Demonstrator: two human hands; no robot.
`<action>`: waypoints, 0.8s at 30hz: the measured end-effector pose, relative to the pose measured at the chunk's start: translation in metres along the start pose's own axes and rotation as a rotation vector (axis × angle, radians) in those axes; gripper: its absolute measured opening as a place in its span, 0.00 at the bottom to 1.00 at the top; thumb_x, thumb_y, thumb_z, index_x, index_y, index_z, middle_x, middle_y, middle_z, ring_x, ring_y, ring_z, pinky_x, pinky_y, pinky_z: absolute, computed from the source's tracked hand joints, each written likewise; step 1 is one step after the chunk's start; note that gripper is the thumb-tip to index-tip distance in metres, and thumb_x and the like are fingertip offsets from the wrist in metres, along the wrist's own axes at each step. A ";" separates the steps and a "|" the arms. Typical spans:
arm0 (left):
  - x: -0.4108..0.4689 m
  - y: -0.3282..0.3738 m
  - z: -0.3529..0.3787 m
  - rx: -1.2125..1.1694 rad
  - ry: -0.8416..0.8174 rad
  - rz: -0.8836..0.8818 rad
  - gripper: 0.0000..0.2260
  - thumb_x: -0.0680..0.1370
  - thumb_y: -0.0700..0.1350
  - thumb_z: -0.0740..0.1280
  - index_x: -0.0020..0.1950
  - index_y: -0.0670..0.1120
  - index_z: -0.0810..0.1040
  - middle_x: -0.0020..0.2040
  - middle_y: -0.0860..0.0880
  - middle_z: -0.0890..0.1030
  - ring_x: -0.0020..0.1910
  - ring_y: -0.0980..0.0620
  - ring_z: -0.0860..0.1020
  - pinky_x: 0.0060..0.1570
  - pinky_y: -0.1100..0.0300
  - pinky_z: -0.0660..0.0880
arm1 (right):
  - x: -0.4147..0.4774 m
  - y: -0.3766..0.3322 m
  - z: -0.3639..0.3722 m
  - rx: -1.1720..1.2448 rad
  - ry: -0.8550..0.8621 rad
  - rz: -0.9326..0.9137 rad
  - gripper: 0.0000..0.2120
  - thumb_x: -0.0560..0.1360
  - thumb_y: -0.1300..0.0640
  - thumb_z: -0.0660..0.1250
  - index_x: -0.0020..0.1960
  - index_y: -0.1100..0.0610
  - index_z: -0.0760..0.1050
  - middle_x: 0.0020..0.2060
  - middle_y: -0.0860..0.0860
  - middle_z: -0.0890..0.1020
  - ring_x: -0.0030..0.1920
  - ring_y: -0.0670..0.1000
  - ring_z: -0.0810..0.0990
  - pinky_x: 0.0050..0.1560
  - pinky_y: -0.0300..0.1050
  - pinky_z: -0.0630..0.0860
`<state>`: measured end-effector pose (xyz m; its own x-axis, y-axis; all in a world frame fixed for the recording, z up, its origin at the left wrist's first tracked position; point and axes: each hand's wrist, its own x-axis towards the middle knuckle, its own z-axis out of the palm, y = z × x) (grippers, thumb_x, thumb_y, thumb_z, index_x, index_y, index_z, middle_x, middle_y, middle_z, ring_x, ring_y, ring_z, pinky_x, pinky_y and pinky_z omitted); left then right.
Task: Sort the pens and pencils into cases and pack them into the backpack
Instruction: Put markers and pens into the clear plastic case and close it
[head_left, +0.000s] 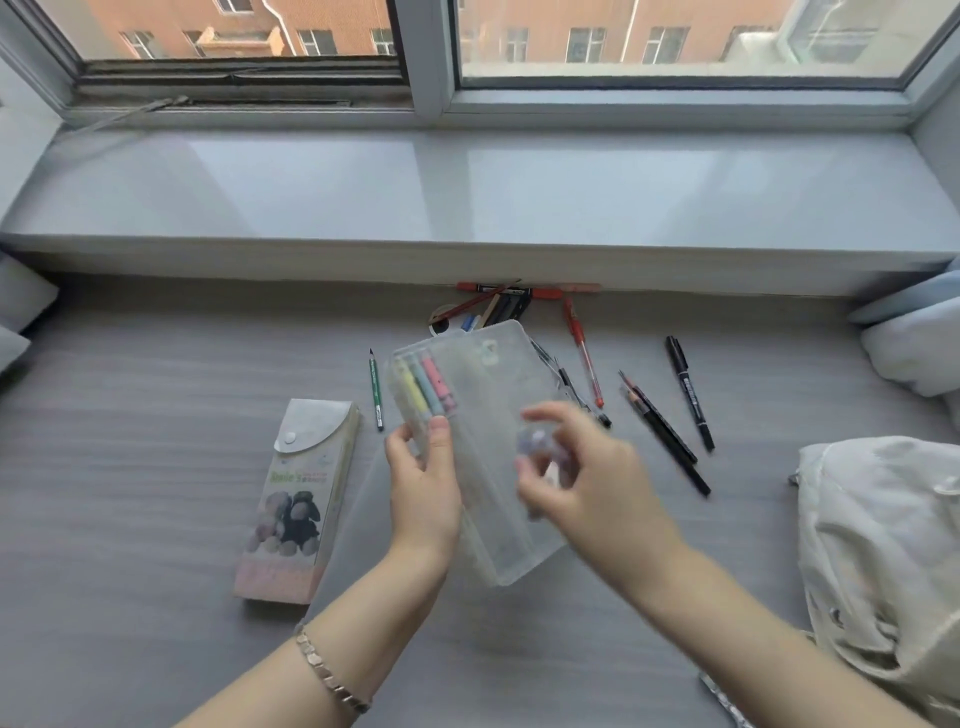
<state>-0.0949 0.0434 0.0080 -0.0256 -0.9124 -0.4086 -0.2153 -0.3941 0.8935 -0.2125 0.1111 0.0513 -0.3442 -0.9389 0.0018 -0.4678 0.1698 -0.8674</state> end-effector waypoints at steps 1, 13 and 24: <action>0.001 0.001 0.000 -0.016 0.009 0.004 0.11 0.78 0.55 0.57 0.56 0.51 0.65 0.43 0.58 0.74 0.40 0.65 0.73 0.31 0.73 0.69 | -0.009 -0.001 0.010 -0.045 -0.038 -0.013 0.14 0.68 0.61 0.69 0.53 0.51 0.75 0.27 0.40 0.73 0.30 0.36 0.73 0.32 0.26 0.65; -0.008 -0.005 -0.003 -0.263 0.008 -0.108 0.07 0.76 0.59 0.60 0.48 0.57 0.66 0.55 0.46 0.78 0.58 0.44 0.76 0.62 0.40 0.70 | -0.041 -0.007 0.033 -0.297 0.061 -0.113 0.17 0.75 0.59 0.59 0.62 0.63 0.73 0.45 0.56 0.75 0.40 0.55 0.78 0.43 0.43 0.74; -0.005 -0.009 -0.008 -0.293 0.030 -0.110 0.09 0.76 0.57 0.60 0.52 0.55 0.67 0.46 0.52 0.78 0.47 0.53 0.77 0.52 0.50 0.74 | -0.040 -0.003 0.047 -0.627 0.103 -0.297 0.12 0.65 0.57 0.70 0.49 0.52 0.81 0.47 0.52 0.81 0.45 0.56 0.78 0.44 0.48 0.77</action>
<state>-0.0848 0.0505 0.0034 0.0115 -0.8638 -0.5037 0.0756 -0.5015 0.8618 -0.1587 0.1343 0.0308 -0.1899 -0.9446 0.2677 -0.9248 0.0805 -0.3719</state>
